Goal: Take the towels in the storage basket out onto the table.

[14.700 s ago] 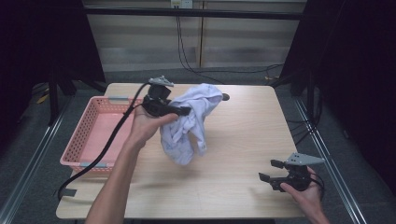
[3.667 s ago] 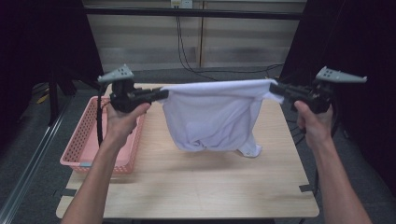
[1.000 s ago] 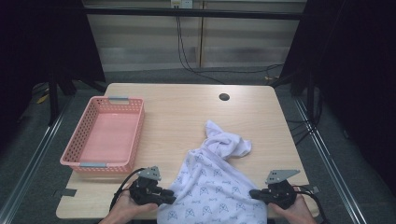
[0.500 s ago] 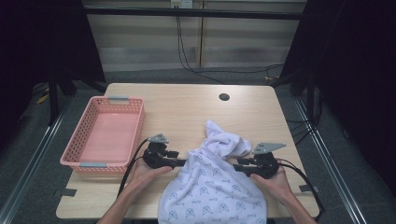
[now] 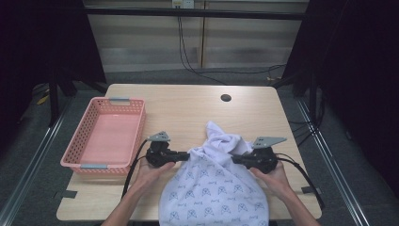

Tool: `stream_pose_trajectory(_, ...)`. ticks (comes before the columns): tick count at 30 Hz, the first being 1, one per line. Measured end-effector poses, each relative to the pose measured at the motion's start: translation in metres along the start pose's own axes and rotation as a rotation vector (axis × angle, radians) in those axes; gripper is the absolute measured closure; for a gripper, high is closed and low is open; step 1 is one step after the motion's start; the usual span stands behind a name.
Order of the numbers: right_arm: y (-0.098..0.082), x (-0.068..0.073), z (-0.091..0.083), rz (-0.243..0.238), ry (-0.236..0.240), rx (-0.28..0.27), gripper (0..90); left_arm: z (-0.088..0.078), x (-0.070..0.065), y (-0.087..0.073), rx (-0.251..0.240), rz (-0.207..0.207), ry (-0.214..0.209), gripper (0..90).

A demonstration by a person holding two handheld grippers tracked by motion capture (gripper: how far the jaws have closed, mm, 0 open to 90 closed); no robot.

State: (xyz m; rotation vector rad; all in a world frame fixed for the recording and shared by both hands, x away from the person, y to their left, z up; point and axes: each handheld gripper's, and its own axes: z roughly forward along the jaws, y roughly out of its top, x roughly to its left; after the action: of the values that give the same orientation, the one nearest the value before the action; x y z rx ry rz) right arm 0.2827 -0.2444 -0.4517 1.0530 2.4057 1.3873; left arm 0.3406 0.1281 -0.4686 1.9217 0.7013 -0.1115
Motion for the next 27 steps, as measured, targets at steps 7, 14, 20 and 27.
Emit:
stream_pose_trajectory(7, 0.041, -0.014, -0.048, 0.005, -0.097, -0.171, 89.3, -0.046, -0.011, 0.040, -0.155, 0.056, 0.045, 87.7)
stream_pose_trajectory(14, 0.034, -0.001, -0.103, -0.009, -0.131, -0.278, 89.3, -0.073, -0.047, 0.040, -0.116, 0.180, 0.072, 87.3)
stream_pose_trajectory(20, -0.056, 0.017, -0.087, 0.059, -0.091, -0.041, 89.2, -0.048, -0.062, -0.027, 0.104, 0.134, -0.038, 85.7)
stream_pose_trajectory(27, -0.094, 0.029, -0.088, 0.084, -0.070, 0.084, 76.1, -0.056, -0.041, -0.024, 0.012, 0.046, -0.005, 61.5)
